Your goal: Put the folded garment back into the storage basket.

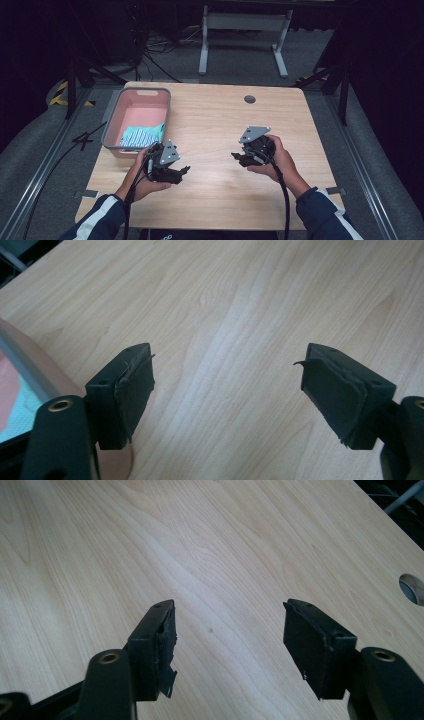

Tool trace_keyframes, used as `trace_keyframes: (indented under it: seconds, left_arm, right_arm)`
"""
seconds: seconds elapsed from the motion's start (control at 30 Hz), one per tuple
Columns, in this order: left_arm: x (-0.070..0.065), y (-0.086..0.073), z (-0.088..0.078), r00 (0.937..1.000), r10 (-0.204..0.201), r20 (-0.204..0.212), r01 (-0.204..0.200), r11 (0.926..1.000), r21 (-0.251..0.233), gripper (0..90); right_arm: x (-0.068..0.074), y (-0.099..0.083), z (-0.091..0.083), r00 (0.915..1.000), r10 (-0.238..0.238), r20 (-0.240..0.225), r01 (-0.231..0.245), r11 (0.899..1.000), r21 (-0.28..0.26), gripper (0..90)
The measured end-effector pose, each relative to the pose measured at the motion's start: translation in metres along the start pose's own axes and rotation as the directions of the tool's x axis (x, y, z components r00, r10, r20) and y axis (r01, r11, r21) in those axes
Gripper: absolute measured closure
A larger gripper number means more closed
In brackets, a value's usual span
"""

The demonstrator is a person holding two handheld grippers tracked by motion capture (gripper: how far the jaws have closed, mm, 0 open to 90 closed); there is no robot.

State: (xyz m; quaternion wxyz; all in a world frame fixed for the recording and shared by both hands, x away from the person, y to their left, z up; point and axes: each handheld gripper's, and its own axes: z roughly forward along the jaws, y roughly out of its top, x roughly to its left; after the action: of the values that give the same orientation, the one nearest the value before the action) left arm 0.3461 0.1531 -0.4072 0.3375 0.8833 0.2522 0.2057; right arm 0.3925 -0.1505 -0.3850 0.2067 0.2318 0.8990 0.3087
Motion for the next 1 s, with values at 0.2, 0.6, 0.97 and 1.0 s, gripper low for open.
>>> trace_keyframes:
  seconds: [0.2, 0.6, 0.97, 1.0]
  left_arm:
    - [-0.007, -0.008, 0.012, 0.9996, 0.023, 0.017, -0.023, 0.9988, 0.043, 19.5]
    - [-0.022, -0.021, 0.028, 0.9962, 0.057, 0.065, -0.062, 0.9949, 0.080, 17.4]
    - [-0.027, -0.031, 0.033, 0.9938, 0.053, 0.098, -0.062, 0.9943, 0.086, 17.7]
    - [-0.027, -0.032, 0.034, 0.9936, 0.055, 0.099, -0.064, 0.9943, 0.086, 17.4]
  right_arm:
    - [0.000, -0.018, -0.002, 0.9999, 0.005, 0.015, -0.005, 1.000, 0.007, 35.3]
    - [0.003, -0.062, -0.005, 0.9989, 0.038, 0.026, -0.039, 0.999, 0.015, 30.6]
    - [0.001, -0.107, -0.010, 0.9944, 0.101, 0.031, -0.102, 0.995, 0.010, 28.5]
    - [0.001, -0.111, -0.011, 0.9938, 0.104, 0.039, -0.105, 0.994, 0.012, 28.1]
